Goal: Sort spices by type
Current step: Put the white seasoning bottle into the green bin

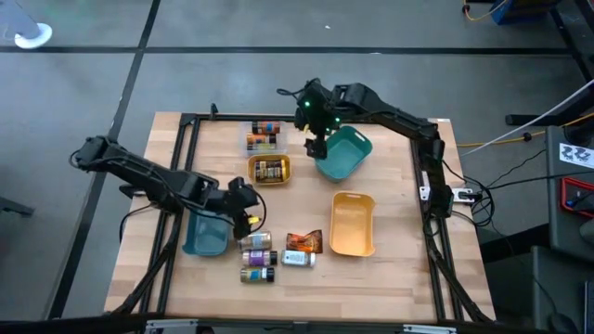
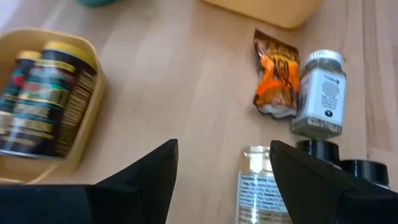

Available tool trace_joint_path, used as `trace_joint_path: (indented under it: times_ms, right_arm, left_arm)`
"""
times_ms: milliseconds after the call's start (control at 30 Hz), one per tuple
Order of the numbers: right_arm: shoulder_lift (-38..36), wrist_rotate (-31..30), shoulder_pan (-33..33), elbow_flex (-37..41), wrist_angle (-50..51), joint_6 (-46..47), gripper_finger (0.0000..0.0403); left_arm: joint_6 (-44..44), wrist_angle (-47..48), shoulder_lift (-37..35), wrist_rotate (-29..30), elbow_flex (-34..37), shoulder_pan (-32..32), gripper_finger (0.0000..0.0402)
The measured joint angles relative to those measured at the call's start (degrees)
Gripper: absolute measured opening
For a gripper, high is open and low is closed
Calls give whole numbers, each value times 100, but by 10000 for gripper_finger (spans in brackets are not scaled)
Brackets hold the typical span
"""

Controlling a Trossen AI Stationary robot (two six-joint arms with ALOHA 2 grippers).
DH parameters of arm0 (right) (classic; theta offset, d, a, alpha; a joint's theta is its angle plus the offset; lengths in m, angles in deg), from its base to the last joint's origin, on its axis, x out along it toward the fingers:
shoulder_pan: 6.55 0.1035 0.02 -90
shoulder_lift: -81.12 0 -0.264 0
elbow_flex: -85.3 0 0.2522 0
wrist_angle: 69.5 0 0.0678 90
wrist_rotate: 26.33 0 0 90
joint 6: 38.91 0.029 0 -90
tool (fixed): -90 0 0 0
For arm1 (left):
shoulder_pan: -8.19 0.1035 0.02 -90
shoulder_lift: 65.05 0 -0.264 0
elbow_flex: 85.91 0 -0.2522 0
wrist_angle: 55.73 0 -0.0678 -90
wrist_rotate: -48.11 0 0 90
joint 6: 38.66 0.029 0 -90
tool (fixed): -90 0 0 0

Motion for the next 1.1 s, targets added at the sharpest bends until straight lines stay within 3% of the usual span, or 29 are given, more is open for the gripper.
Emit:
trace_joint_path:
  times_ms: [300,767,1100]
  right_arm:
    - [-515,-424,873,4,384,423,285]
    - [-1305,-1957,2147,41,1283,1615,285]
    - [-1391,-2064,2521,493,1257,1810,285]
  left_arm:
    - [-498,-294,292,-1,0,-175,237]
    - [811,-3541,1860,-507,-98,-308,237]
    - [1452,-3574,3144,-535,-1046,-676,237]
